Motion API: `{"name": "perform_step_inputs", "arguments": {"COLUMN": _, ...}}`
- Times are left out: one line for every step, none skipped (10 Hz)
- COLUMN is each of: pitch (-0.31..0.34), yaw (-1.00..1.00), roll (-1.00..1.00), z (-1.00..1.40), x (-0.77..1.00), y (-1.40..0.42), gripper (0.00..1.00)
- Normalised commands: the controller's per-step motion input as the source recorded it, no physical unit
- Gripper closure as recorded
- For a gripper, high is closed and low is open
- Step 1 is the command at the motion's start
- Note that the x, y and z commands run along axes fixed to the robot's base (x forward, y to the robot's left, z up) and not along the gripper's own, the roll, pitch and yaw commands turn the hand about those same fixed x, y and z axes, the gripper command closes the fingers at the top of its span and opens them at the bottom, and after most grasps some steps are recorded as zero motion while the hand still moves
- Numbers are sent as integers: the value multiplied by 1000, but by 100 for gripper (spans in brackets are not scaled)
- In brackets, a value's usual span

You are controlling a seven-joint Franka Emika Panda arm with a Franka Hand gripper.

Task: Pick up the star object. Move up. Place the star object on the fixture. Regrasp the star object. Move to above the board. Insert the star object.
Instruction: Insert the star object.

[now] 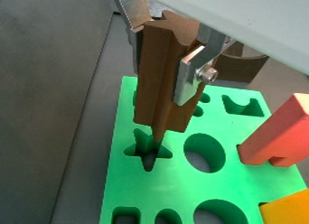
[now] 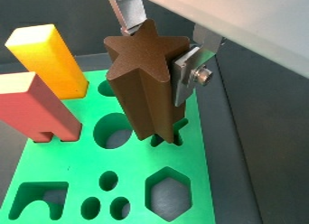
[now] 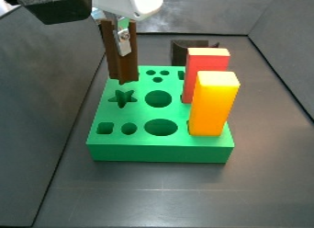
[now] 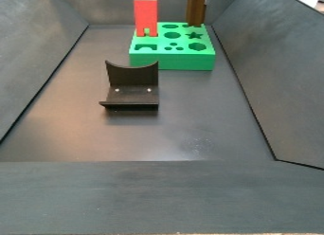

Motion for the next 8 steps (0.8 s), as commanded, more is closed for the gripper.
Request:
{"name": "perform_step_inputs", "arguments": {"pitch": -116, "yaw": 20, "roll": 223, "z": -411, "x": 0, "y": 0, "gripper": 100}}
{"name": "perform_step_inputs", "arguments": {"pitch": -80, "yaw": 0, "roll": 357, "z": -326, "x": 3, "y": -71, "gripper": 100}}
{"name": "perform_step_inputs", "arguments": {"pitch": -60, "yaw": 0, "roll": 419, "z": -309, "x": 0, "y": -54, "gripper": 100}}
{"name": "perform_step_inputs", "arguments": {"pitch": -50, "yaw": 0, "roll": 413, "z": -300, "x": 14, "y": -83, "gripper": 100}}
{"name": "perform_step_inputs", "arguments": {"pitch": -103, "yaw": 0, "roll": 254, "z": -314, "x": 34, "y": -217, "gripper": 100}}
{"name": "perform_step_inputs", "arguments": {"pitch": -107, "yaw": 0, "roll": 0, "z": -103, "x": 0, "y": -100, "gripper": 100}}
{"name": "perform_step_inputs", "arguments": {"pitch": -50, "yaw": 0, "roll": 239, "z": -417, "x": 0, "y": -86, "gripper": 100}}
{"name": "perform_step_inputs", "arguments": {"pitch": -34, "yaw": 0, "roll": 359, "z": -503, "x": 0, "y": -134, "gripper": 100}}
